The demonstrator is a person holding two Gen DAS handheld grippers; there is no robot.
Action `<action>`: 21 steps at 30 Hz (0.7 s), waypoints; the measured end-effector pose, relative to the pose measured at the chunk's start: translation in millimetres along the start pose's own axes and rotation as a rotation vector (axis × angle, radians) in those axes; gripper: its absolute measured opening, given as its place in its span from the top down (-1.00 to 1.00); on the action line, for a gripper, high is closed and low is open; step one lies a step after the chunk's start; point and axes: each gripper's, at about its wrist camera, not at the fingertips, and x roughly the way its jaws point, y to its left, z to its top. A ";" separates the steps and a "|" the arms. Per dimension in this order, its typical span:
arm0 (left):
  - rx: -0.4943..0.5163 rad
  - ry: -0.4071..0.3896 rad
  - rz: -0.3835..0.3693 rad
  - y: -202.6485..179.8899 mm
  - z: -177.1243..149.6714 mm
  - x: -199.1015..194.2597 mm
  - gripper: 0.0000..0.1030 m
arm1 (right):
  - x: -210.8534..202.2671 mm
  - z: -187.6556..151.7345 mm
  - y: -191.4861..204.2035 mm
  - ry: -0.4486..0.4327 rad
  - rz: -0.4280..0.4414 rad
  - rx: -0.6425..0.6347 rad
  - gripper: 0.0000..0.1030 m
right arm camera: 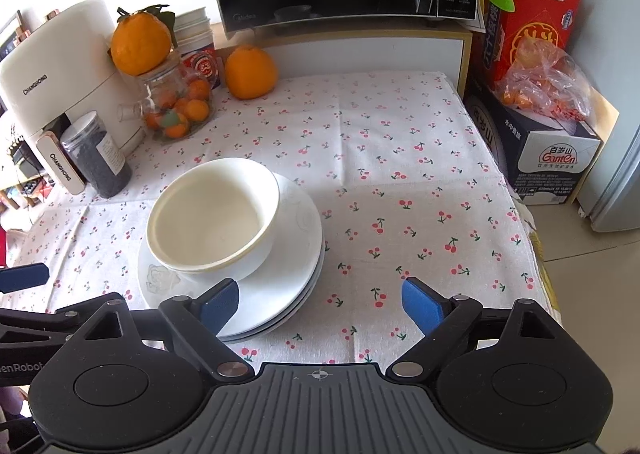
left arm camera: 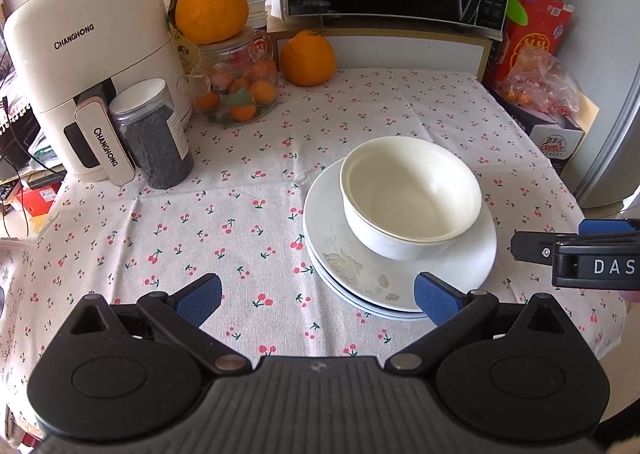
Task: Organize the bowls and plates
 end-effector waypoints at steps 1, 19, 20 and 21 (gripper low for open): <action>-0.002 0.001 0.010 -0.4 -0.3 1.3 -0.99 | 1.1 0.0 0.2 0.003 0.000 0.002 -0.78; -0.055 0.026 0.064 6.1 0.9 6.8 -0.99 | 18.6 -3.0 9.8 0.063 -0.022 -0.027 -0.79; -0.054 0.024 0.064 5.9 1.0 6.4 -0.99 | 18.9 -3.4 9.5 0.065 -0.023 -0.026 -0.79; -0.051 0.023 0.065 5.6 1.3 6.3 -0.99 | 19.0 -3.8 8.9 0.067 -0.023 -0.025 -0.79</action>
